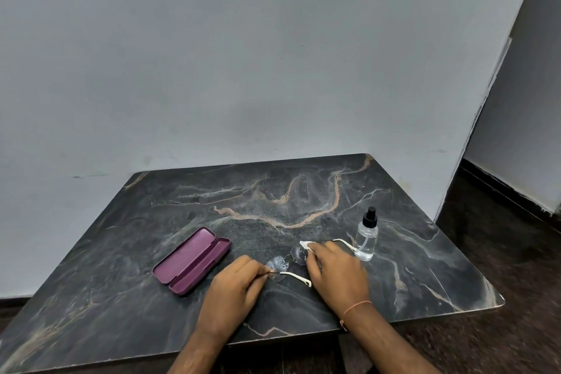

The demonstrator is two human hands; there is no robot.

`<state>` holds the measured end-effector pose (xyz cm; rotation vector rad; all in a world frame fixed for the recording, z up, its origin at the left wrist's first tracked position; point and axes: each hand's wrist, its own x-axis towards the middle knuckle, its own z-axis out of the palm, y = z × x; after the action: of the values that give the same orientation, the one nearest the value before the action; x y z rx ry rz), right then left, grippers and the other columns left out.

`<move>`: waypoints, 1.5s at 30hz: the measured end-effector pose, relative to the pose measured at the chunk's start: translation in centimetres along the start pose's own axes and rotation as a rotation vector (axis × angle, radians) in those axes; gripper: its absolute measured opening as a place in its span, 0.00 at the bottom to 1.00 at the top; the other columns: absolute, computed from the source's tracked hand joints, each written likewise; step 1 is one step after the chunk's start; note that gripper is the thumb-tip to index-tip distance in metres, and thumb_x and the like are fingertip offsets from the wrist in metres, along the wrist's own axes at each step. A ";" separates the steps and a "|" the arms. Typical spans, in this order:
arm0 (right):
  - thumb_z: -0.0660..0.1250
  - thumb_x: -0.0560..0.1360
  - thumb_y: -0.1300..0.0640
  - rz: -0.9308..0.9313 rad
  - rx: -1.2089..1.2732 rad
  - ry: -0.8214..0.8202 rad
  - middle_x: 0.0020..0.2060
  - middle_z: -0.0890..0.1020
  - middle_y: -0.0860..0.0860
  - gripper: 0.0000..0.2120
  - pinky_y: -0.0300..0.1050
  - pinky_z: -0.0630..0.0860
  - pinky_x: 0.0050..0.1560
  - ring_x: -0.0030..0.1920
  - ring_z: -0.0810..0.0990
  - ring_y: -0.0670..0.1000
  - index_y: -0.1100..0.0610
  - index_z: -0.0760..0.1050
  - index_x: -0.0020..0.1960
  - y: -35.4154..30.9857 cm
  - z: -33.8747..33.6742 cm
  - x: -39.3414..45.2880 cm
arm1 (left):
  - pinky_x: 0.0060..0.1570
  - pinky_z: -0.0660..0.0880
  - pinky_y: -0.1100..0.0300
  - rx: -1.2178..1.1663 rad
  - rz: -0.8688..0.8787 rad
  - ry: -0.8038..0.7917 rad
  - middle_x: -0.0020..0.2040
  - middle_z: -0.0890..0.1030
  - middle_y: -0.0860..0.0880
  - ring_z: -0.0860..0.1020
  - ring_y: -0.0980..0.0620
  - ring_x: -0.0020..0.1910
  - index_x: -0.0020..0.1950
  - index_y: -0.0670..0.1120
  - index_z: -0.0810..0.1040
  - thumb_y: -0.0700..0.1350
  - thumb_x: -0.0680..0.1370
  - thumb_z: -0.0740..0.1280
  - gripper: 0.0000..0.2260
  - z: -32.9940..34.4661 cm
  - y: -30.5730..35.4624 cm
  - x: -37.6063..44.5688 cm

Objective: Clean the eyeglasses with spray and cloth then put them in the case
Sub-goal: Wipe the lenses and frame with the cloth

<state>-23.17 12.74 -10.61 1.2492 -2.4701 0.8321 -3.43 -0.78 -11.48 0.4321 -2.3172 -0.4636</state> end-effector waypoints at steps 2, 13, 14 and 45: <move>0.64 0.83 0.43 -0.013 -0.045 -0.046 0.45 0.83 0.49 0.12 0.53 0.81 0.41 0.47 0.86 0.57 0.44 0.84 0.59 0.2 0.3 0.2 | 0.46 0.77 0.66 -0.003 0.005 0.000 0.45 0.81 0.58 0.81 0.60 0.44 0.49 0.52 0.84 0.45 0.80 0.76 0.03 0.0 0.0 0.0; 0.63 0.83 0.41 -0.127 0.096 -0.200 0.42 0.80 0.45 0.14 0.44 0.73 0.42 0.48 0.83 0.46 0.34 0.81 0.67 0.7 -0.1 0.2 | 0.45 0.79 0.57 0.003 0.044 0.005 0.44 0.81 0.54 0.82 0.55 0.43 0.48 0.47 0.85 0.45 0.82 0.73 0.04 -0.2 0.3 0.0; 0.63 0.83 0.41 -0.118 0.099 -0.192 0.41 0.79 0.45 0.14 0.44 0.73 0.42 0.47 0.83 0.47 0.35 0.81 0.65 0.7 0.0 0.3 | 0.45 0.80 0.56 0.002 0.046 0.006 0.44 0.82 0.54 0.83 0.54 0.44 0.48 0.46 0.85 0.45 0.82 0.73 0.04 -0.2 0.3 0.0; 0.60 0.83 0.43 -0.040 0.018 -0.185 0.41 0.78 0.47 0.14 0.50 0.78 0.44 0.46 0.83 0.51 0.44 0.83 0.57 0.2 -0.1 0.4 | 0.50 0.74 0.70 0.012 0.067 0.002 0.45 0.82 0.55 0.82 0.57 0.45 0.49 0.48 0.84 0.44 0.81 0.74 0.02 0.2 0.0 0.0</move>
<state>-23.58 12.59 -10.41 1.4367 -2.5744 0.7612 -3.60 -0.76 -11.63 0.3592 -2.3263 -0.4169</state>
